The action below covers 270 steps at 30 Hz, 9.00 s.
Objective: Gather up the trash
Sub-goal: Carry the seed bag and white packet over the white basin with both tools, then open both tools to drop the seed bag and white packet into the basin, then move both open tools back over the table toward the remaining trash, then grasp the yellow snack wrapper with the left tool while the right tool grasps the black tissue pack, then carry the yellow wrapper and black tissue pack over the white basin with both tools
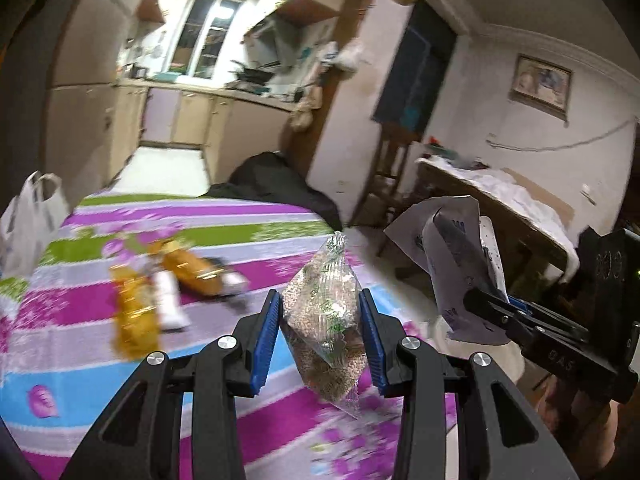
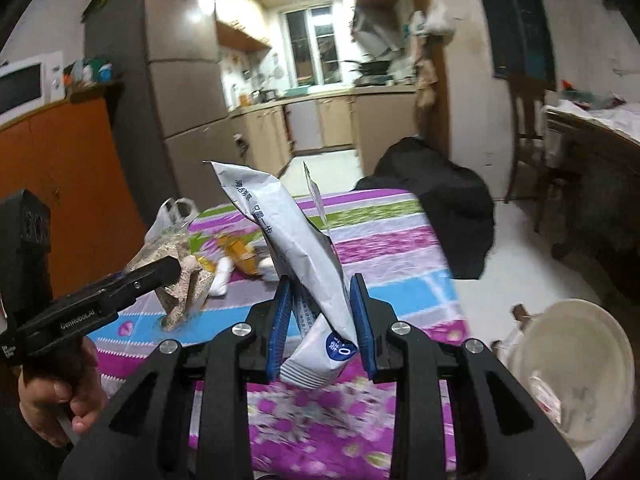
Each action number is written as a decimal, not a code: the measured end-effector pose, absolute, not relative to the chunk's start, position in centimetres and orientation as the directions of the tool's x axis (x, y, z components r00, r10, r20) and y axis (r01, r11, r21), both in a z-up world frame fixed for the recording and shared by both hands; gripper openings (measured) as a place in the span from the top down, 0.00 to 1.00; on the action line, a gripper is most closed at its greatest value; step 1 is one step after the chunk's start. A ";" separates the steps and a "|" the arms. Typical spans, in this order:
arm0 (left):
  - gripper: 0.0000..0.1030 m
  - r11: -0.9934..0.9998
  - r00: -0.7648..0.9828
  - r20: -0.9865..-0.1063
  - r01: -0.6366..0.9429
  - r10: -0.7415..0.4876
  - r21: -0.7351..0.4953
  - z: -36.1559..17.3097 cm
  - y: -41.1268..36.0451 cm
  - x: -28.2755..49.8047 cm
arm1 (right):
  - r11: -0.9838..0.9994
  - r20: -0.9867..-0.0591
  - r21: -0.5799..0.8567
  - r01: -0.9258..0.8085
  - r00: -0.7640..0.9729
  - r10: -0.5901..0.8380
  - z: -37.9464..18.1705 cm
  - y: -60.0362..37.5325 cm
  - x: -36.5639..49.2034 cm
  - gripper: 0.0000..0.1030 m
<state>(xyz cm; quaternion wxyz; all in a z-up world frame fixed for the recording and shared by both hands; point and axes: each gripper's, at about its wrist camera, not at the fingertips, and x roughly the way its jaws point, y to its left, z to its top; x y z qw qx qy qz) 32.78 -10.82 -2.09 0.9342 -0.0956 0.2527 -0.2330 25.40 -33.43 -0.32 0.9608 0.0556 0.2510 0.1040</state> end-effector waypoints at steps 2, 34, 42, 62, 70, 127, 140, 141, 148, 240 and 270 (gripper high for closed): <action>0.61 0.856 0.750 -0.415 0.425 -0.515 -0.295 -1.4 -13.3 32.6 | 0.975 -0.463 0.170 -0.142 0.862 0.206 -0.1 -35.3 24.6 0.72; 0.61 0.638 0.477 -0.475 0.722 -0.739 -0.269 -4.6 -50.6 35.7 | 0.906 -0.572 0.162 0.392 0.785 -0.238 -3.2 -60.5 17.9 0.72; 0.61 0.650 0.466 -0.514 0.713 -0.720 -0.265 -7.3 -53.5 37.0 | 0.898 -0.603 0.178 0.402 0.766 -0.223 -4.5 -61.9 18.8 0.72; 0.61 0.671 0.474 -0.536 0.695 -0.699 -0.260 -8.9 -54.1 38.3 | 0.902 -0.629 0.192 0.387 0.754 -0.189 -5.1 -62.7 20.0 0.72; 0.59 0.678 0.485 -0.530 0.687 -0.695 -0.260 -8.8 -53.6 38.0 | 0.904 -0.632 0.210 0.373 0.757 -0.166 -5.3 -62.8 20.4 0.69; 0.26 0.887 0.693 -0.555 0.370 -0.461 -0.275 -7.0 -17.3 34.9 | 0.980 -0.565 0.198 -0.018 0.815 0.129 -6.3 -41.5 20.3 0.22; 0.15 0.966 0.804 -0.577 -0.015 -0.142 -0.258 -6.2 -0.7 37.2 | 0.972 -0.588 0.223 -0.078 0.784 0.198 -8.0 -37.9 20.8 0.19; 0.12 0.963 0.800 -0.584 -0.033 -0.135 -0.267 -6.5 0.2 37.6 | 0.971 -0.591 0.224 -0.082 0.781 0.202 -8.1 -37.7 20.8 0.19; 0.11 0.972 0.710 -0.697 -0.080 -0.101 -0.222 -9.7 1.4 44.2 | 0.970 -0.604 0.217 -0.110 0.766 0.222 -8.4 -36.3 21.2 0.19; 0.63 0.923 0.808 -0.450 0.363 -0.380 -0.128 -1.2 -14.7 32.5 | 0.996 -0.466 -0.024 -0.081 0.882 0.061 0.5 -33.7 24.8 0.64; 0.63 0.683 0.482 -0.598 0.713 -0.641 -0.157 -3.7 -49.8 35.4 | 0.947 -0.617 0.051 0.318 0.756 -0.220 -1.9 -58.7 21.8 0.64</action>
